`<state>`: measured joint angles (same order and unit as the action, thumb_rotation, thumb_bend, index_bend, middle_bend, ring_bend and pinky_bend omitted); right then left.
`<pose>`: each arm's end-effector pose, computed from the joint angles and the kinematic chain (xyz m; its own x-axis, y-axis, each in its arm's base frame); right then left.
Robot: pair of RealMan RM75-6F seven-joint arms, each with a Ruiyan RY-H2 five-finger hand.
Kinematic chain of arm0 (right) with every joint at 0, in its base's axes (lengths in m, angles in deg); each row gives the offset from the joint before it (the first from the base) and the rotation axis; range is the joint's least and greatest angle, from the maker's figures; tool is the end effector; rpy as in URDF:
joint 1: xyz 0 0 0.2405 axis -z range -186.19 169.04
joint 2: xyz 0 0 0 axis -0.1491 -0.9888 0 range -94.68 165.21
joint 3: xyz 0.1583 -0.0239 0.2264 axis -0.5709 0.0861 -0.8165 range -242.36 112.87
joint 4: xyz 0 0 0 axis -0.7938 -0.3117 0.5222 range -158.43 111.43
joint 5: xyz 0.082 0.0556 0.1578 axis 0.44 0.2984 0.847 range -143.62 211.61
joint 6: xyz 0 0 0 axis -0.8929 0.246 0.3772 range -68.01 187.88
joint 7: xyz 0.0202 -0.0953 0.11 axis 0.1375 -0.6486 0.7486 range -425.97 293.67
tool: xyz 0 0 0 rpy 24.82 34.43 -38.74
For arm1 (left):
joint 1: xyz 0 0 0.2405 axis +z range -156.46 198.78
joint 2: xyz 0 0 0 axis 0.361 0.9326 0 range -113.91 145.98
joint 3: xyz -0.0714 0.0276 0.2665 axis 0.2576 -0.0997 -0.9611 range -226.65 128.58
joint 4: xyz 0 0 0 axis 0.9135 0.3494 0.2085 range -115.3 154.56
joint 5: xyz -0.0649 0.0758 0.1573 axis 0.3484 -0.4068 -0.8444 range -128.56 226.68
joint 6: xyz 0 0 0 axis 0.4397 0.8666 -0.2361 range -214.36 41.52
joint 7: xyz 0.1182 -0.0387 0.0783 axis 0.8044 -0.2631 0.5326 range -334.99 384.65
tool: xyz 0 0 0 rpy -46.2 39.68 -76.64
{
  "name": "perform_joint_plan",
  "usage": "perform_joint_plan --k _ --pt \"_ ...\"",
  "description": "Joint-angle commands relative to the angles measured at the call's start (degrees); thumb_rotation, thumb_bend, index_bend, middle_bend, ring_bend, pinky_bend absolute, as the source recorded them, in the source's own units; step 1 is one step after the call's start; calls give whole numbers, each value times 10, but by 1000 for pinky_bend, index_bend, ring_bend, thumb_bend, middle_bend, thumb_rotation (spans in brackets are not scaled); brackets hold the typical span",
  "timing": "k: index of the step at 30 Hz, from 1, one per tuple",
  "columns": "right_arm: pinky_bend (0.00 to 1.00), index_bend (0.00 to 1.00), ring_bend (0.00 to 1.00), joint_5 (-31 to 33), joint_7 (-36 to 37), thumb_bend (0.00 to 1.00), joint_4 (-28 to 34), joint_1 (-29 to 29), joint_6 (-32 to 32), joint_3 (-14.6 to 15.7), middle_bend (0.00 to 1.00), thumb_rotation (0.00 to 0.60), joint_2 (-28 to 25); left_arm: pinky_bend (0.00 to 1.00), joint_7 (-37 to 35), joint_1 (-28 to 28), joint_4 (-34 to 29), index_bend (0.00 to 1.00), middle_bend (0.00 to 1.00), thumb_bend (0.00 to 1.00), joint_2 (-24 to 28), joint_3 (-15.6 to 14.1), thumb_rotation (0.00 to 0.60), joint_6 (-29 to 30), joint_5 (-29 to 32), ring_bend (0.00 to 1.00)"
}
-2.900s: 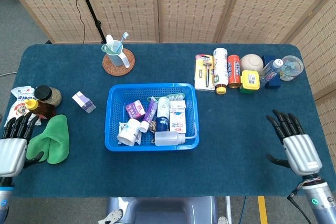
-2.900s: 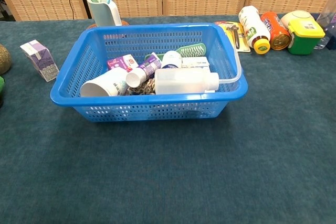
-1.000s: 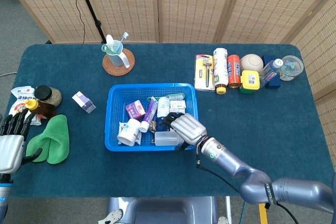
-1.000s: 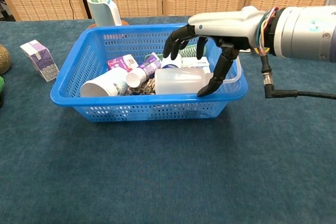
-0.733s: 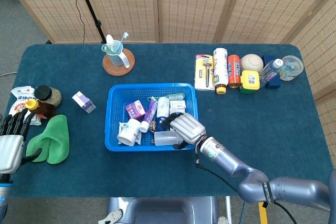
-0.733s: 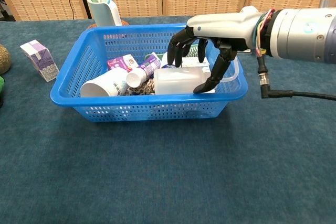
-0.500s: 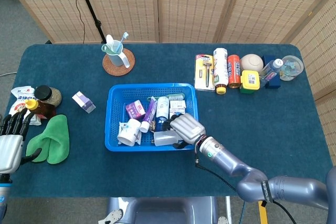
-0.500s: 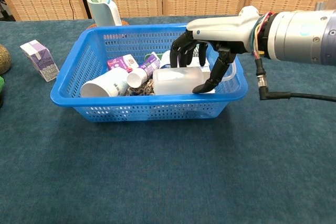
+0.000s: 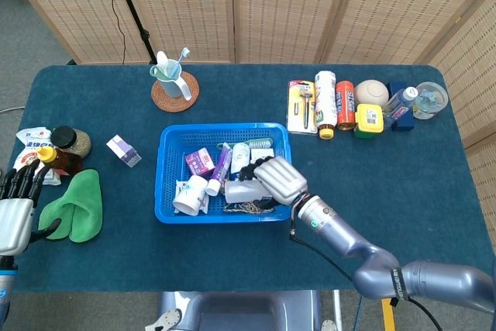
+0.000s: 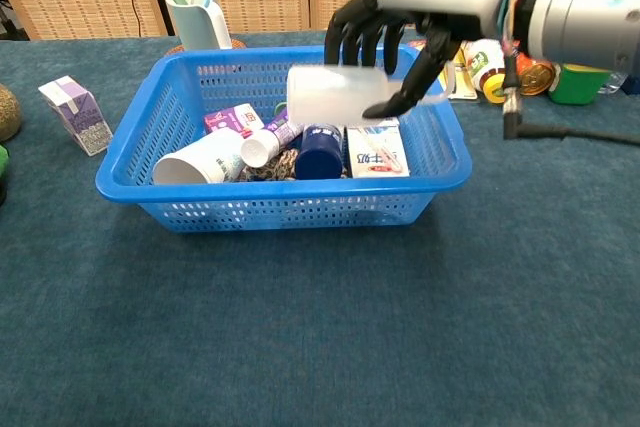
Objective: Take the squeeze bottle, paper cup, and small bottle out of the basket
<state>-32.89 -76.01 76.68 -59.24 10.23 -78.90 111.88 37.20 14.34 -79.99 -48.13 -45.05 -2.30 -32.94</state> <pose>-0.0727 -0.3562 0.0592 0.3413 -0.3039 0.8895 -0.8127 -0.5708 0.1168 -0.2997 0.1954 0.1832 0.4684 0.0042 0.8835 0.8834 0.0124 -0.4684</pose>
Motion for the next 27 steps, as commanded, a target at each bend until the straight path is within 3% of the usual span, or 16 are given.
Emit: perform_joint_plan --k 1,6,9,16,19,22,24,27 --pt "385 481 382 -11 24 511 18 18 -24 -22 502 600 -53 0 1 0 0 0 0 149 0 0 600 -1 0 0" --pt "388 475 382 -3 40 510 -18 48 -40 -19 500 600 -101 0 2 0 -2 0 0 149 1 -3 600 0 -5 0" --pt "388 469 380 9 66 511 -74 74 -27 5 493 600 -120 0 2 0 -3 0 0 149 0 -5 600 3 -13 0" --pt "375 455 338 -7 173 514 -201 107 30 49 456 600 -89 0 11 3 -8 0 0 148 -4 -8 600 14 -24 0" --pt "305 407 257 -24 209 514 -250 111 47 60 379 600 -70 0 10 6 -10 0 0 149 -5 -9 600 19 -28 0" --pt "116 233 62 -44 243 503 -269 113 63 68 149 600 -67 0 7 4 -9 0 0 150 -5 -10 600 15 -29 0" --pt "9 69 0 -57 259 363 -273 112 75 73 13 600 -70 0 -2 1 -8 0 0 149 -3 -11 600 12 -36 0" --pt "0 0 0 -69 254 131 -282 116 65 78 0 600 -67 0 -13 -1 -2 0 0 149 -2 -12 600 12 -45 0"
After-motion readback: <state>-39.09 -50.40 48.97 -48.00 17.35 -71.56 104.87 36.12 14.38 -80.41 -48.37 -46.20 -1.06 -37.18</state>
